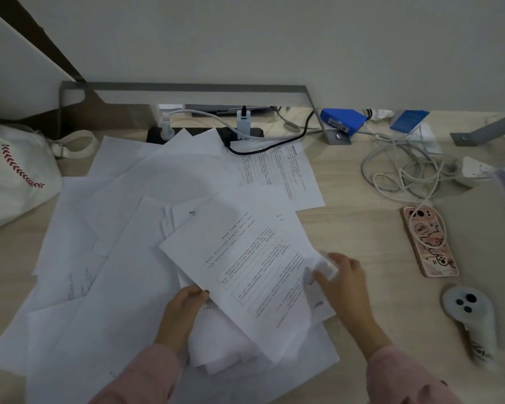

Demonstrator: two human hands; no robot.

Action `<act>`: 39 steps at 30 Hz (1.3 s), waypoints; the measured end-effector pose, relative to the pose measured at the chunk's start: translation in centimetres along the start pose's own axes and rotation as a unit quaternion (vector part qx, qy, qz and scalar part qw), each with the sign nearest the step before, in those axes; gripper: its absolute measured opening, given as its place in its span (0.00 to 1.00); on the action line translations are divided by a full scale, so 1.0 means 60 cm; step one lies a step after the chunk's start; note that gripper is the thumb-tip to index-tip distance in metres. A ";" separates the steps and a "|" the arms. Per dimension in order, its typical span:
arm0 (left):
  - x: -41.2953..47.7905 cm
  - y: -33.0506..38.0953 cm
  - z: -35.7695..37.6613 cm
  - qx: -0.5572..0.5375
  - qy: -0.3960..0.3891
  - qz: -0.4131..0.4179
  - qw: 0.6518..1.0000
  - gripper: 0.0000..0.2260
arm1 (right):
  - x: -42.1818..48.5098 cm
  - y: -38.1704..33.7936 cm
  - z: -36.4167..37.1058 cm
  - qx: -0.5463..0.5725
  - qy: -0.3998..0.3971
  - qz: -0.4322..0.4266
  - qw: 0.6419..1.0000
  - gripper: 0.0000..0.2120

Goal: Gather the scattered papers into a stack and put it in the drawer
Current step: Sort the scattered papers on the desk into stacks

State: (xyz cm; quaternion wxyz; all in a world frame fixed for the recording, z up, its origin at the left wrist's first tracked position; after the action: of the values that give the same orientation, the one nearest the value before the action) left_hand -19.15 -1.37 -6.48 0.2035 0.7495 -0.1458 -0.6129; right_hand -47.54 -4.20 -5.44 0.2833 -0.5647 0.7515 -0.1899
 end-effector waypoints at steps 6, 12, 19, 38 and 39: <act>0.009 0.001 0.001 0.021 0.000 -0.002 1.000 0.04 | 0.028 0.036 0.008 -0.132 -0.065 0.010 0.989 0.20; 0.014 -0.003 -0.003 0.032 0.003 0.008 0.999 0.03 | 0.023 0.029 0.017 -0.034 -0.063 0.003 0.997 0.06; 0.020 -0.009 -0.007 0.031 -0.003 0.014 0.999 0.06 | 0.022 0.034 -0.081 0.391 0.159 0.109 0.900 0.03; 0.009 -0.002 0.007 -0.034 -0.023 0.019 0.999 0.05 | -0.069 0.069 -0.002 0.388 0.097 0.210 0.892 0.03; 0.008 -0.001 0.008 -0.037 -0.020 0.022 0.999 0.05 | -0.074 0.063 0.003 0.383 0.084 0.208 0.896 0.03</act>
State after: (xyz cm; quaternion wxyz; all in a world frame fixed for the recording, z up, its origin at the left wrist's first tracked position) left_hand -19.54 -1.57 -6.99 0.2414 0.7254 -0.1437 -0.6284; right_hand -49.31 1.18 -6.94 0.4468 -0.2256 0.7417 -0.4466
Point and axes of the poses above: each hand's wrist, its own x-axis towards the middle knuckle, its own z-axis out of the palm, y = z × x, the point moved 4 cm from there along x, towards the middle knuckle, and after that the axes turned 14 degrees about -z, right-handed, at the moved point
